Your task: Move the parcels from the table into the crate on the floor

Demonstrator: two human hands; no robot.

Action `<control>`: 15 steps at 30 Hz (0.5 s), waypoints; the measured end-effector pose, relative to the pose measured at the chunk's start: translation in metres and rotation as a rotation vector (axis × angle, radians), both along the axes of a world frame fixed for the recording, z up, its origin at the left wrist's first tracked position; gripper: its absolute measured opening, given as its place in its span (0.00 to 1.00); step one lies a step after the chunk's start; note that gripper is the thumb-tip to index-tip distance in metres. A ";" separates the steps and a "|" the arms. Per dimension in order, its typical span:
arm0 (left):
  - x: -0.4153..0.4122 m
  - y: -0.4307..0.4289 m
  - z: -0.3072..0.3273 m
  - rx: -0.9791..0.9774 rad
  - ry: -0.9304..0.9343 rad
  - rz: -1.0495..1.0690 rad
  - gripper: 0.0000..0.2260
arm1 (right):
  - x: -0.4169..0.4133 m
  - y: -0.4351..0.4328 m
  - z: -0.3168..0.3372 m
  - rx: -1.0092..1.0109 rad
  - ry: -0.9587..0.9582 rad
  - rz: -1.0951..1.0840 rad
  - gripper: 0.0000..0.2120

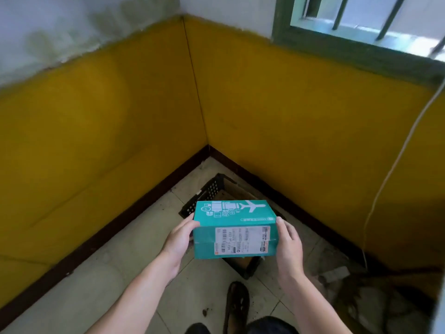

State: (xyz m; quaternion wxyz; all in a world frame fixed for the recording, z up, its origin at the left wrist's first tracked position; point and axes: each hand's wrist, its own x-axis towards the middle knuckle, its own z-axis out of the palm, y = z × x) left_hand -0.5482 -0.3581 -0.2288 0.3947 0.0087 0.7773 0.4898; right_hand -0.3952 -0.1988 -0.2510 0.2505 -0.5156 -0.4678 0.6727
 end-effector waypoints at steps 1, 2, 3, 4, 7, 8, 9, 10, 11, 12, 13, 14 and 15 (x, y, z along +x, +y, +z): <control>-0.013 0.006 -0.003 -0.011 -0.020 -0.016 0.10 | -0.011 0.005 -0.005 -0.026 -0.026 -0.004 0.07; -0.025 0.012 -0.009 -0.015 -0.036 -0.021 0.12 | -0.021 0.010 -0.010 -0.048 -0.052 -0.008 0.06; -0.038 0.017 -0.015 -0.019 -0.047 -0.016 0.15 | -0.030 0.014 -0.015 -0.064 -0.078 -0.012 0.05; -0.049 0.022 -0.020 -0.027 -0.056 -0.009 0.18 | -0.039 0.018 -0.018 -0.075 -0.105 -0.018 0.04; -0.081 0.040 -0.035 -0.068 -0.083 -0.001 0.21 | -0.065 0.030 -0.029 -0.079 -0.170 -0.046 0.07; -0.092 0.047 -0.041 -0.084 -0.090 -0.010 0.21 | -0.074 0.033 -0.032 -0.081 -0.189 -0.056 0.07; -0.104 0.054 -0.046 -0.095 -0.095 -0.026 0.22 | -0.083 0.036 -0.036 -0.083 -0.208 -0.069 0.08; -0.116 0.062 -0.054 -0.107 -0.099 -0.045 0.23 | -0.093 0.039 -0.042 -0.087 -0.227 -0.083 0.09; -0.129 0.068 -0.062 -0.121 -0.101 -0.064 0.24 | -0.103 0.042 -0.048 -0.093 -0.243 -0.097 0.10; -0.142 0.074 -0.071 -0.134 -0.103 -0.086 0.24 | -0.113 0.043 -0.055 -0.104 -0.259 -0.115 0.11; -0.155 0.079 -0.081 -0.138 -0.101 -0.114 0.24 | -0.124 0.043 -0.063 -0.120 -0.275 -0.138 0.12; -0.169 0.083 -0.092 -0.138 -0.099 -0.146 0.24 | -0.137 0.042 -0.071 -0.138 -0.284 -0.165 0.12; -0.182 0.085 -0.102 -0.147 -0.103 -0.174 0.24 | -0.151 0.040 -0.079 -0.159 -0.296 -0.189 0.12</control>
